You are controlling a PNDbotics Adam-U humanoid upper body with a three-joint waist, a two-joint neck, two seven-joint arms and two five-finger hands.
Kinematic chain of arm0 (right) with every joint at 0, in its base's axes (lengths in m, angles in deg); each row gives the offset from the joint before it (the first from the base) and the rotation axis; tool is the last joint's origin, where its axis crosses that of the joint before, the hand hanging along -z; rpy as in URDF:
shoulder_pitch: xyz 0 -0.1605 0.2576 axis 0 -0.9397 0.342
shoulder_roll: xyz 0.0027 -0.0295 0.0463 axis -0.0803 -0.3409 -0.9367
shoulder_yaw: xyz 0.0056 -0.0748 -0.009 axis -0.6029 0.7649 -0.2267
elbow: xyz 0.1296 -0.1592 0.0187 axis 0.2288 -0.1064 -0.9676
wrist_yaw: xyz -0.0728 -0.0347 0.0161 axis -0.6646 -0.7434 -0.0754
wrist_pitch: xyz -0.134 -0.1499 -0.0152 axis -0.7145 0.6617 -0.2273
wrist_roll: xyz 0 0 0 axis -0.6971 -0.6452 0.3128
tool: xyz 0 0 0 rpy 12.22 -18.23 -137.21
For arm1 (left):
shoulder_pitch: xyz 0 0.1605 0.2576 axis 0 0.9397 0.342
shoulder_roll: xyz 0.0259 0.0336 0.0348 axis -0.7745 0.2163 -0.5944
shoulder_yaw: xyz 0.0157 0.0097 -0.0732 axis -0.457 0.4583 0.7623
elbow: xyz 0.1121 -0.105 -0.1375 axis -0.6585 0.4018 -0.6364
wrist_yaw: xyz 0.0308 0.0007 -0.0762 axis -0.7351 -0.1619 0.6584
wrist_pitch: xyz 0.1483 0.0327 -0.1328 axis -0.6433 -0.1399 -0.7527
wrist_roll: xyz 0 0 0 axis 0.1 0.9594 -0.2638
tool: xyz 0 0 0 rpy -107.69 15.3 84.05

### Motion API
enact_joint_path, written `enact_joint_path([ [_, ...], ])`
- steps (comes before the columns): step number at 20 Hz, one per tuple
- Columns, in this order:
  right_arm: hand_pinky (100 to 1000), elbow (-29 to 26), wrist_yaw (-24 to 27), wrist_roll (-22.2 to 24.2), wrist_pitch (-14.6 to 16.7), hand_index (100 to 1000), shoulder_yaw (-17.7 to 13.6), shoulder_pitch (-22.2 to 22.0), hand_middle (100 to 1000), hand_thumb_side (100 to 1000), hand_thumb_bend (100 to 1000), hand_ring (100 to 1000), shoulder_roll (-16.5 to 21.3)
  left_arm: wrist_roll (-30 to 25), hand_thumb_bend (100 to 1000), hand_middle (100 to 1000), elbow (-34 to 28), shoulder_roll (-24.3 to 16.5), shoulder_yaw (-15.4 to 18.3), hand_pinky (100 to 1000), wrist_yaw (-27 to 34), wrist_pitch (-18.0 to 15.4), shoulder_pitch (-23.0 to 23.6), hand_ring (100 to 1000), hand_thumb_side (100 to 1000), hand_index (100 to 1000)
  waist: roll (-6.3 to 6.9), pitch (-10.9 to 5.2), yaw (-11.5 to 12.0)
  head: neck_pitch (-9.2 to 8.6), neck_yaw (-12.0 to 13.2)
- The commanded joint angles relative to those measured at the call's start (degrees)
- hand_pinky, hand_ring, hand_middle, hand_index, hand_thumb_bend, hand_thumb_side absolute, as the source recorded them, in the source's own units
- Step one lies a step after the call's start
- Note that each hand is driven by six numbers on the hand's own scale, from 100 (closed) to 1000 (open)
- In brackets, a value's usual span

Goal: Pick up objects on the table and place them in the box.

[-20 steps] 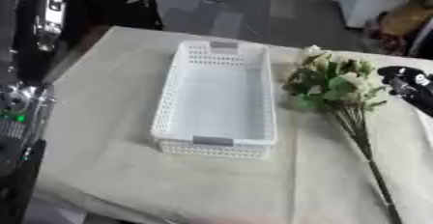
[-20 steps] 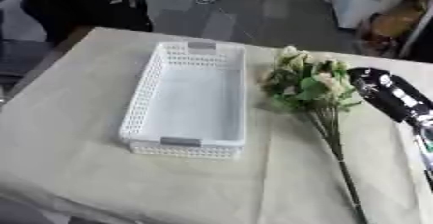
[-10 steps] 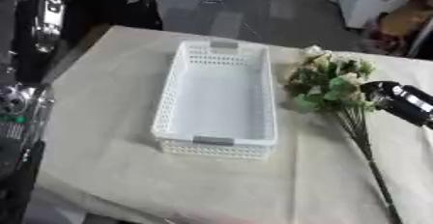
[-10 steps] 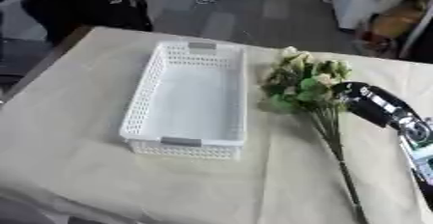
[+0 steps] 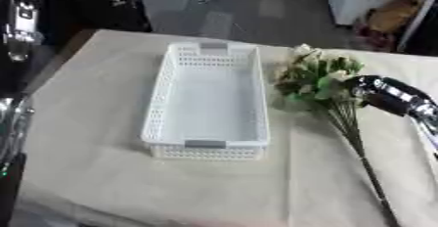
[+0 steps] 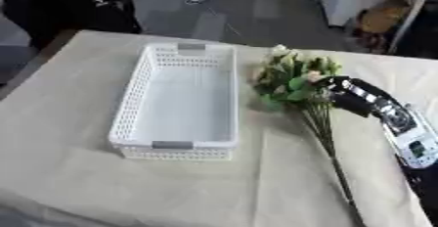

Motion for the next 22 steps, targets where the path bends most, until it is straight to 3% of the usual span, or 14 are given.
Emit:
enact_joint_path([
  [1, 657, 0.48, -1.19, 1.07, 0.33, 911, 0.6, 2.13, 839, 911, 100, 787, 0.49, -0.25, 100, 667, -0.99, -0.85, 0.11, 580, 0.28, -0.07, -0.92, 720, 764, 839, 0.02, -0.51, 0.13, -0.09, -1.22],
  [7, 668, 3.36, -5.86, 3.18, 0.87, 920, 2.47, 4.19, 833, 922, 100, 785, -0.19, -0.32, 100, 667, -0.99, -0.95, 0.08, 580, 0.33, -0.12, -0.91, 720, 764, 839, -0.13, -0.64, 0.27, -0.09, -1.63],
  [12, 669, 7.71, -13.67, 6.01, -0.01, 930, 3.92, 6.16, 820, 920, 100, 761, -1.23, -0.48, 100, 664, -0.99, -1.36, -0.07, 580, 0.34, 0.04, -0.58, 720, 763, 839, -0.5, -1.18, 0.1, -0.09, -1.14],
  [19, 626, 12.94, -21.2, 9.13, -0.68, 930, 3.57, 7.79, 825, 916, 100, 749, -3.02, -0.62, 100, 663, -0.99, -1.36, -0.09, 581, 0.44, -0.04, -0.72, 719, 763, 839, -0.65, -1.3, 0.25, -0.09, -0.82],
  [20, 582, 13.32, -21.58, 9.19, -0.65, 905, 3.46, 7.84, 800, 868, 100, 722, -3.12, -0.62, 100, 662, -0.99, -1.36, -0.08, 581, 0.45, -0.07, -0.75, 719, 762, 839, -0.67, -1.29, 0.27, -0.09, -0.74],
  [21, 602, 13.64, -21.83, 9.06, -0.6, 914, 3.35, 7.86, 809, 887, 100, 735, -3.21, -0.64, 100, 662, -0.99, -1.37, -0.08, 581, 0.46, -0.09, -0.78, 719, 762, 839, -0.68, -1.3, 0.29, -0.09, -0.66],
  [22, 510, 13.9, -22.0, 8.83, -0.57, 864, 3.28, 7.87, 760, 770, 100, 671, -3.27, -0.66, 100, 659, -0.99, -1.37, -0.08, 581, 0.47, -0.11, -0.81, 718, 762, 839, -0.69, -1.3, 0.3, -0.09, -0.59],
])
